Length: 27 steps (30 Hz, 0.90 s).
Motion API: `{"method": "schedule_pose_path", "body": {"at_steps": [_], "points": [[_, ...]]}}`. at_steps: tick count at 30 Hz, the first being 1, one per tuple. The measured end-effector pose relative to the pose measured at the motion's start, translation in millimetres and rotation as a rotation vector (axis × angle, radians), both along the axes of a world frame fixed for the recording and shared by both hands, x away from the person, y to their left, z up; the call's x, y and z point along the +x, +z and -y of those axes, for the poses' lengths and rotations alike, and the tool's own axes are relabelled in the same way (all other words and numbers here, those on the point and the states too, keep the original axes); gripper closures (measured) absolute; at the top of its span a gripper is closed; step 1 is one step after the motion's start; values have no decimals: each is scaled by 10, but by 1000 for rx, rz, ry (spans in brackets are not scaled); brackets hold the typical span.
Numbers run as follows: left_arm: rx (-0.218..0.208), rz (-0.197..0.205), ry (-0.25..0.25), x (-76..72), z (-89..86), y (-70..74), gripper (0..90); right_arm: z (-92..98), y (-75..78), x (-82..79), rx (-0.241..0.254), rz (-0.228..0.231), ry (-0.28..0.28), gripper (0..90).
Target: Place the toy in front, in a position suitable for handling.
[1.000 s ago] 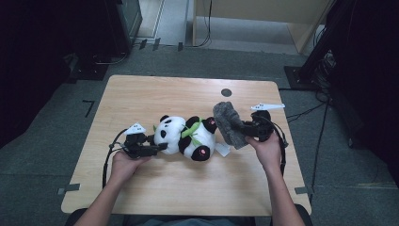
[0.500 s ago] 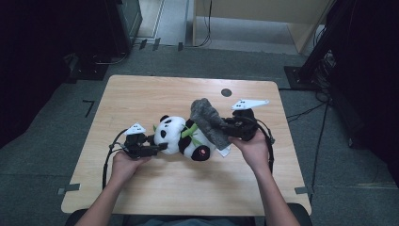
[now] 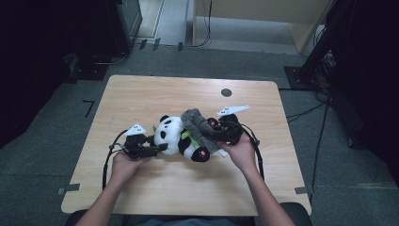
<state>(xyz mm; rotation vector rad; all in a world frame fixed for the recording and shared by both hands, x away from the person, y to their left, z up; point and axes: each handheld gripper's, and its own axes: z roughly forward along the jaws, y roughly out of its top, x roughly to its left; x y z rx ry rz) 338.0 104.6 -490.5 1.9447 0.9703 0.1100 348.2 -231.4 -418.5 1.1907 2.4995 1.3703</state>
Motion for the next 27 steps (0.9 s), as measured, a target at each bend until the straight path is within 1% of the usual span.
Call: {"method": "schedule_pose_path", "body": {"at_steps": [4,5,7,10,16,19,23,27], "points": [[3,2,-1,-1,0,1,352,46,-49,-6,-1,1,-7,730],[2,1,-1,0,0,0,352,59,-58,-12,-2,12,-2,733],[1,-3,-1,1,-3,0,351,78,-75,-36,-23,39,4,740],[-4,-8,-1,3,-7,-2,350,127,-98,-77,-41,46,2,748],[-4,-8,3,0,-4,-4,348,236,-169,-136,-64,25,-8,749],[-3,-5,3,-1,-3,-6,346,296,-230,-161,-63,15,-5,754],[-1,-5,4,-3,-3,-5,345,366,-316,-192,-75,23,5,755],[-5,-6,6,-1,-4,-7,344,420,-377,-189,-93,4,-3,754]]}}
